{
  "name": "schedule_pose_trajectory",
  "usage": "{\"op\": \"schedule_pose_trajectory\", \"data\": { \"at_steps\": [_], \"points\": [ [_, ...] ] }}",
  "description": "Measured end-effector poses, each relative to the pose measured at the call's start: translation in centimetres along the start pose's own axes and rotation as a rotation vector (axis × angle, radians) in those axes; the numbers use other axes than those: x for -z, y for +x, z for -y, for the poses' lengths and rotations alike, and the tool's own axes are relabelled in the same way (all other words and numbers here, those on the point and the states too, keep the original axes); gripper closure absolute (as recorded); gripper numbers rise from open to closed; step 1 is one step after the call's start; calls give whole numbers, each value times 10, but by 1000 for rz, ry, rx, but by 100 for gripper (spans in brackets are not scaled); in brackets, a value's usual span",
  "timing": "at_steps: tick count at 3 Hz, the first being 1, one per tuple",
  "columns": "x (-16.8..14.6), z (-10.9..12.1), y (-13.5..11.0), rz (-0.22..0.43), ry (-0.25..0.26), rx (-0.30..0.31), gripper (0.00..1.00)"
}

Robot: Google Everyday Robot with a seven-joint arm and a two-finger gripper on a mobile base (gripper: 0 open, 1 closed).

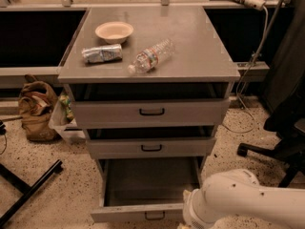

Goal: Close bottom drawer

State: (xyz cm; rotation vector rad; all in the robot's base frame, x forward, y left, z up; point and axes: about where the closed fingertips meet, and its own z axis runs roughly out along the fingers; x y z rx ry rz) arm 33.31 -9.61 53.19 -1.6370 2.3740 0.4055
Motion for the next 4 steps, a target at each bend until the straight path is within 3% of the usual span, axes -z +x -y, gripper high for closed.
{"op": "schedule_pose_trajectory", "data": {
  "at_steps": [1,2,3,4],
  "points": [
    [-87,4,-22,-12,11,62,0],
    [-87,4,-22,-12,11,62,0],
    [-116,2,-17,10,-24,43,0],
    [-168,-6,-18,41,-96,26,0]
  ]
}}
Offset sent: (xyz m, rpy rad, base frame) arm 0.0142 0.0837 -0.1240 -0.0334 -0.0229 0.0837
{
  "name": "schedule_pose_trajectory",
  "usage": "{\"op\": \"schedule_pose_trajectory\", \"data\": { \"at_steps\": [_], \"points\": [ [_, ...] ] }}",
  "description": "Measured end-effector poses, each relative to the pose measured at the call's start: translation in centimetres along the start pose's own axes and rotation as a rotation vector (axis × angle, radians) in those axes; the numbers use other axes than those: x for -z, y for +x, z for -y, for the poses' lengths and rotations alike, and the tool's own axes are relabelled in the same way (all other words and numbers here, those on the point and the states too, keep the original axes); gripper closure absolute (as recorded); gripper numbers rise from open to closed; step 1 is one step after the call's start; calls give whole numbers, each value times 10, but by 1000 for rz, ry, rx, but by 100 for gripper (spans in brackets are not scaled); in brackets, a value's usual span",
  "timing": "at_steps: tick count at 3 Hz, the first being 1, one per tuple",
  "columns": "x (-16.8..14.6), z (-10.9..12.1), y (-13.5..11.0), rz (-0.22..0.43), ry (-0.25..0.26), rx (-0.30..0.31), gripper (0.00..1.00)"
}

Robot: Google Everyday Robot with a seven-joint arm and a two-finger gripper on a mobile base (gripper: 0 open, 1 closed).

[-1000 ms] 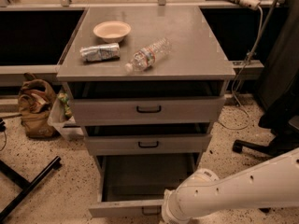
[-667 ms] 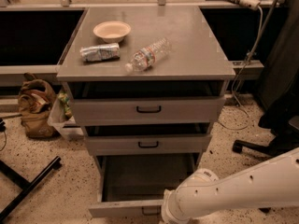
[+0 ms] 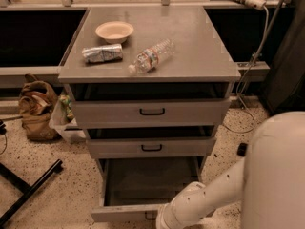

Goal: Close bottom drawer

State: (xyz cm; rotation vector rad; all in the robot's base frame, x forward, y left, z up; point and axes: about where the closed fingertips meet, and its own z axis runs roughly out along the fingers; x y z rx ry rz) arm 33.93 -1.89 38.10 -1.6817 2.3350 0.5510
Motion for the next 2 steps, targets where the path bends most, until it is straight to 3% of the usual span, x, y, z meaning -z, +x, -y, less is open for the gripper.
{"op": "schedule_pose_trajectory", "data": {
  "at_steps": [1,2],
  "points": [
    [-48,0,-1,48,-46,-12,0],
    [-85,8,-3,82,-60,-21,0]
  ]
}}
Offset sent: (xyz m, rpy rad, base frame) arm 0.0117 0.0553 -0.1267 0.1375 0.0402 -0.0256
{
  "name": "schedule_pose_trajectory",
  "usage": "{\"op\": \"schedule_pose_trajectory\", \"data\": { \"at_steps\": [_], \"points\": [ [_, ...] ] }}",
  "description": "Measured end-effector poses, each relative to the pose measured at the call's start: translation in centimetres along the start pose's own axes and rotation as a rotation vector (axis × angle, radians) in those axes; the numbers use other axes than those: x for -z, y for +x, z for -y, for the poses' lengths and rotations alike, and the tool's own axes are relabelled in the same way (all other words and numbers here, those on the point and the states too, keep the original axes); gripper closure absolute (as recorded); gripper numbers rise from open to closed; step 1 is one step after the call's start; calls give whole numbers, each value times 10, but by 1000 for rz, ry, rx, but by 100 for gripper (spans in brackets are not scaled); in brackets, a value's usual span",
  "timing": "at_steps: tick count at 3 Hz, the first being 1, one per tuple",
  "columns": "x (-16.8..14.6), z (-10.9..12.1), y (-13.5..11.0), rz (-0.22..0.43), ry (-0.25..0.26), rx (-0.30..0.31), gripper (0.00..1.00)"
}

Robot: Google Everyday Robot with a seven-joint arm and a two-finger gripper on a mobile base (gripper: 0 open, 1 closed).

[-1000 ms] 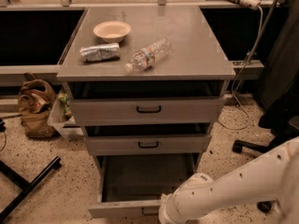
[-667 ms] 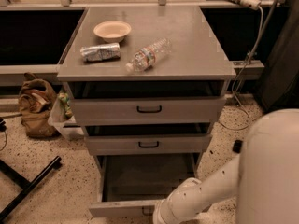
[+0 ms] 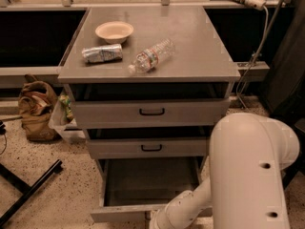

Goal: Close bottom drawer

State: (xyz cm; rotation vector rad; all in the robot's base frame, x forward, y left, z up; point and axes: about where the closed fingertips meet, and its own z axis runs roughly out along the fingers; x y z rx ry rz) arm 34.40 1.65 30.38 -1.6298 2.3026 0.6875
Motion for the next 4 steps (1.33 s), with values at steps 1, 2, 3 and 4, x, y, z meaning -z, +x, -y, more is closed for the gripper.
{"op": "schedule_pose_trajectory", "data": {
  "at_steps": [1,2,3,4],
  "points": [
    [-31,12,6,20,-9,-22,0],
    [-54,31,15,25,-4,-50,0],
    [-90,57,29,5,-19,-77,0],
    [-90,57,29,5,-19,-77,0]
  ]
}}
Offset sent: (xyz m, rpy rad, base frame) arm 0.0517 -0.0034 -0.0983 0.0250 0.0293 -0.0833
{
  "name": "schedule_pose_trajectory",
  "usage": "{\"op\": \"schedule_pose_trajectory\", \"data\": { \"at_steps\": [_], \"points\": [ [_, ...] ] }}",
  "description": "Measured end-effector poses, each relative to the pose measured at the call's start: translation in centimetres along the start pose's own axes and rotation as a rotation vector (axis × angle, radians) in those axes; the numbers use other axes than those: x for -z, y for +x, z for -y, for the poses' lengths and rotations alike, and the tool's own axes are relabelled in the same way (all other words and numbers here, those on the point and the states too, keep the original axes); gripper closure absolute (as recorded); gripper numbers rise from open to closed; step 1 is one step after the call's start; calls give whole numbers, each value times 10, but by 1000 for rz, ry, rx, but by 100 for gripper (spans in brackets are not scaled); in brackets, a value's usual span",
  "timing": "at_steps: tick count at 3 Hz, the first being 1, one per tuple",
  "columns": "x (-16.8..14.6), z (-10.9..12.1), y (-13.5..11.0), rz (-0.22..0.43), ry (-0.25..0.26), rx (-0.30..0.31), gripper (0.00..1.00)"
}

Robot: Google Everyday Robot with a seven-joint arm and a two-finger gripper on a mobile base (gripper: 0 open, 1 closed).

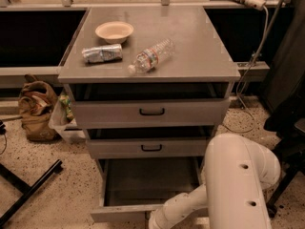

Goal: Close bottom drawer

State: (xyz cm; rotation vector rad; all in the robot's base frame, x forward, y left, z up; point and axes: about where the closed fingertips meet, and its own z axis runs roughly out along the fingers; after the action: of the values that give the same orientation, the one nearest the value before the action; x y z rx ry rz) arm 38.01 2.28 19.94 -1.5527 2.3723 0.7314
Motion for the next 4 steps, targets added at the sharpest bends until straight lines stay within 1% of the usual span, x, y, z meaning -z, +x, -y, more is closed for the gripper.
{"op": "schedule_pose_trajectory", "data": {
  "at_steps": [1,2,3,4],
  "points": [
    [-6,10,-6,31,6,-6,0],
    [-13,26,-22,85,-1,3,0],
    [-12,46,-43,112,8,36,0],
    [-8,65,-66,120,28,73,0]
  ]
}}
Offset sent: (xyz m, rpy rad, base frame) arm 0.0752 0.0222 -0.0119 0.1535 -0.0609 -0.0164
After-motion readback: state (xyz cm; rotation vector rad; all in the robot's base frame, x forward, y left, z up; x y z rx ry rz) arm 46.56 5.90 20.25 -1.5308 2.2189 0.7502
